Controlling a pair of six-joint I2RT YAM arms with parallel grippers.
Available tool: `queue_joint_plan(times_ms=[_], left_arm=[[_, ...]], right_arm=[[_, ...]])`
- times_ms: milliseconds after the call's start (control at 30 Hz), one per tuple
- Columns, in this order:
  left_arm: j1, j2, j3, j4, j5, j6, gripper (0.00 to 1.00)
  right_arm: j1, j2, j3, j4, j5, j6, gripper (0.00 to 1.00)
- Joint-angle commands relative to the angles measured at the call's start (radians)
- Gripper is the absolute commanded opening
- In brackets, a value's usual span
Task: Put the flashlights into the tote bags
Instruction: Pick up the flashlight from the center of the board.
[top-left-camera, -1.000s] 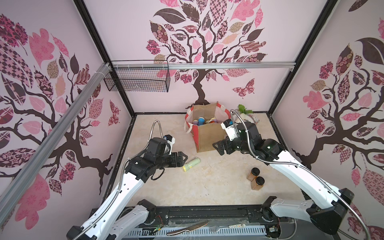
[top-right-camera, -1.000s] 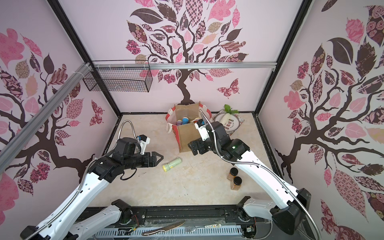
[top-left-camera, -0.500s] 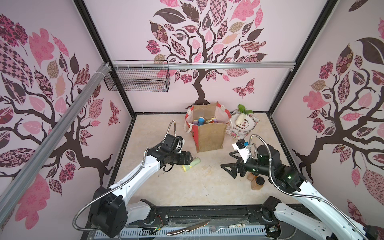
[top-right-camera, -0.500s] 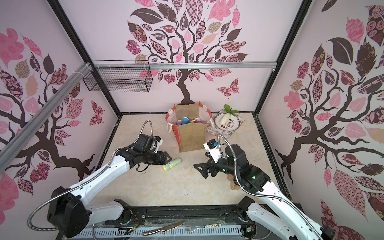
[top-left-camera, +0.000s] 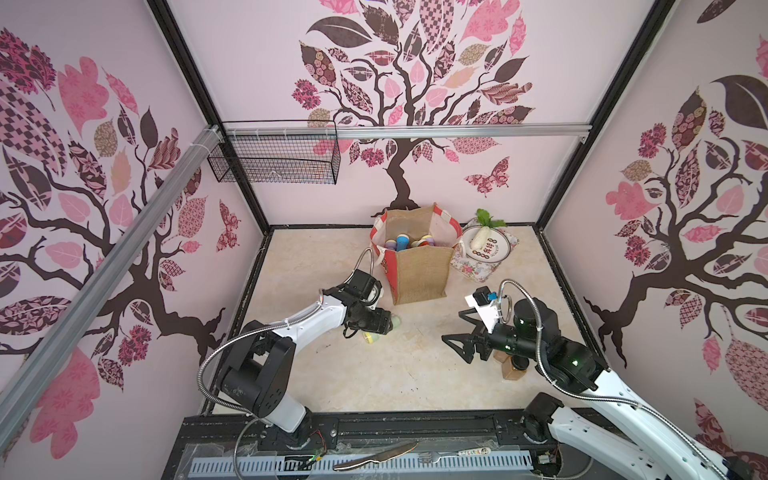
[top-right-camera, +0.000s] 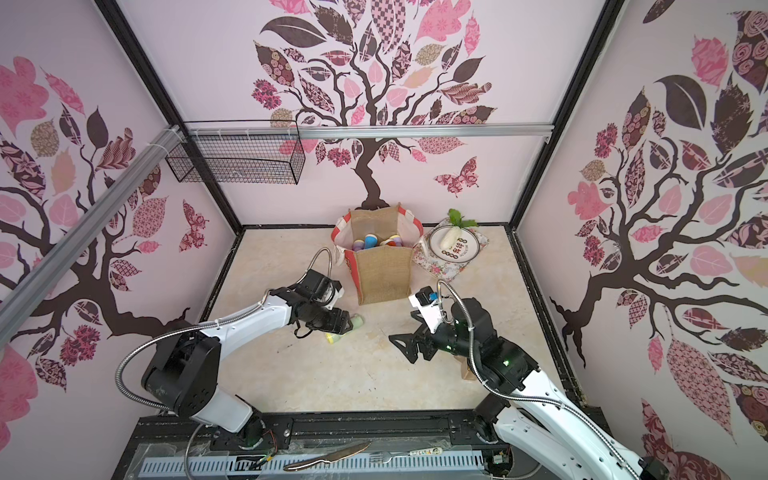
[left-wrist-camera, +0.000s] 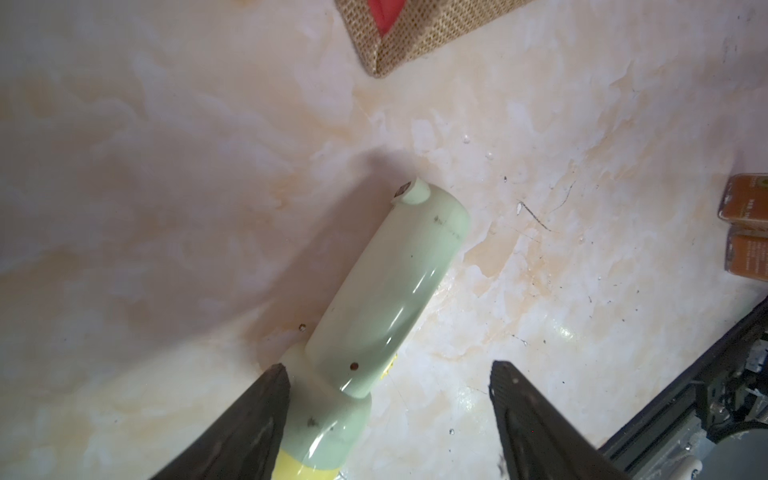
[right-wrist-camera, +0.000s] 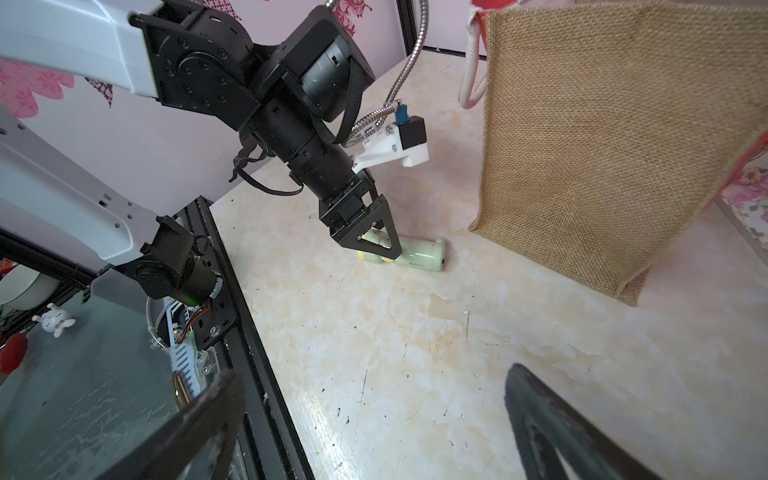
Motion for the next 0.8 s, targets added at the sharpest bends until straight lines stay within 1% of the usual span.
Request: queue_joint_plan(times_ms=[0,67,167,267,500,633,767], left_arm=[[-0.012,0.033,0.078,0.024,-0.008,0.061,0.78],[-0.016,0.047,0.085,0.021,-0.029,0.077,0.77],[-0.018,0.067,0.082,0.033,-0.03,0.092,0.76],[-0.026,0.088,0.084,0.033,-0.047,0.108,0.74],[-0.047,0.139,0.077,0.08,-0.061,0.095,0.64],[-0.067,0.156,0.084,0.084,-0.093,0.08,0.53],[-0.084,0.151,0.069,0.088,-0.121,0.062,0.49]], right_arm=[[0.0,0.016,0.038,0.03,0.013,-0.012,1.0],[0.001,0.024,0.037,0.046,0.012,-0.004,1.0],[0.001,0.029,0.05,0.042,0.025,0.012,1.0],[0.001,0.009,0.047,0.06,0.043,0.039,1.0],[0.001,0.0,0.04,0.063,0.056,0.062,1.0],[0.001,-0.018,0.032,0.059,0.078,0.072,1.0],[0.001,-0.035,0.035,0.041,0.095,0.065,1.0]])
